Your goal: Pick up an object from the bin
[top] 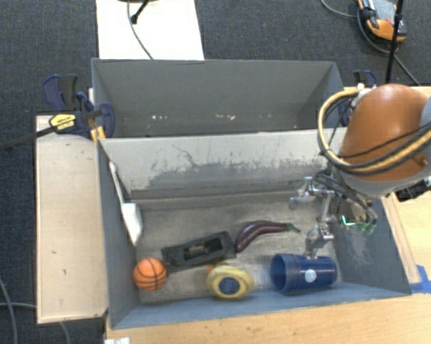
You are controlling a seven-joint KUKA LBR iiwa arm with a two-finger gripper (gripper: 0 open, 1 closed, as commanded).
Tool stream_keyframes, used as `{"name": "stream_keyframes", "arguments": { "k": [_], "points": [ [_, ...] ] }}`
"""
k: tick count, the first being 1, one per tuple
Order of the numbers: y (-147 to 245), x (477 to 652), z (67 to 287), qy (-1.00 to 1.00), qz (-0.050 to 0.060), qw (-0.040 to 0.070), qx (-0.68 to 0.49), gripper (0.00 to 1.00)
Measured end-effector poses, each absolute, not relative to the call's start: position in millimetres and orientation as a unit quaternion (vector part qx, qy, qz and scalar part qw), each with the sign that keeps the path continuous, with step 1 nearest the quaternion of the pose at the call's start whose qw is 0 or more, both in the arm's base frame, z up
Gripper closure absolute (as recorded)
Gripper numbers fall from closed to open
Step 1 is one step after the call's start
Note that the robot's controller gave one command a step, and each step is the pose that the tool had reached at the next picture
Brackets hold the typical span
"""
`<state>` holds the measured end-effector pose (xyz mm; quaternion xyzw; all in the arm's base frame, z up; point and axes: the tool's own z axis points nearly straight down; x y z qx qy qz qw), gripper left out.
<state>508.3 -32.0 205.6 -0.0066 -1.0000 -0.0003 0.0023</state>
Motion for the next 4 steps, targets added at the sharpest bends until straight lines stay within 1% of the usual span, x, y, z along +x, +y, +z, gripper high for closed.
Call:
{"name": "stream_keyframes", "arguments": {
  "k": [1,2,3,4],
  "points": [
    [-32,510.0,209,-1.0,0.0,-0.002,-0.006,0.0],
    [-24,527.9,164,-0.999,0.0,-0.005,-0.034,0.0],
    [-17,549.5,101,-1.0,-0.001,-0.014,-0.017,0.0],
    [-25,543.4,74,-0.994,-0.001,0.0,-0.111,1.0]
  ]
}}
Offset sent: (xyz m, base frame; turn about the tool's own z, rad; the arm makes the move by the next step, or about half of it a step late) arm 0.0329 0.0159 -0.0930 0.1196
